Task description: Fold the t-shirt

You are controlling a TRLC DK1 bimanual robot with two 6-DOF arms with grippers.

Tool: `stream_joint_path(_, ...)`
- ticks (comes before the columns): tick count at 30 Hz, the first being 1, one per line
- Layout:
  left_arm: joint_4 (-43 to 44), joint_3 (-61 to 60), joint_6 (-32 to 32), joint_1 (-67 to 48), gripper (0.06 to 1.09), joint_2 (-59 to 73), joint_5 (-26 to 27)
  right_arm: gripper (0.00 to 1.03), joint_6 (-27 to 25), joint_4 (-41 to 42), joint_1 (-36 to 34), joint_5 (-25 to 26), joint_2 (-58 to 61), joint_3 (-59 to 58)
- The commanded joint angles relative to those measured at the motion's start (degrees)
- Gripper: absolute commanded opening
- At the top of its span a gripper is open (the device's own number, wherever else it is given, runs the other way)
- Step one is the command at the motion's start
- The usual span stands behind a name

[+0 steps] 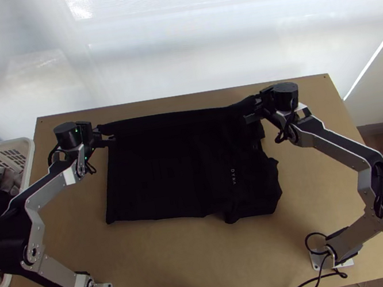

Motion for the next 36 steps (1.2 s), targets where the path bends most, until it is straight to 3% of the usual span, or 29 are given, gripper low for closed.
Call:
stream_joint_path(1, 0.79, -4.33, -0.71, -0.22, 0.09, -2.45, -0.03, 0.03, 0.61, -0.4, 1.3, -0.05, -3.17, -4.86)
stream_joint_path(36, 0.88, -15.49, 1.05, -1.54, 0.09, -8.51, 0.06, 0.03, 0.35, -1.98, 7.37, -0.14, -9.06, -20.06)
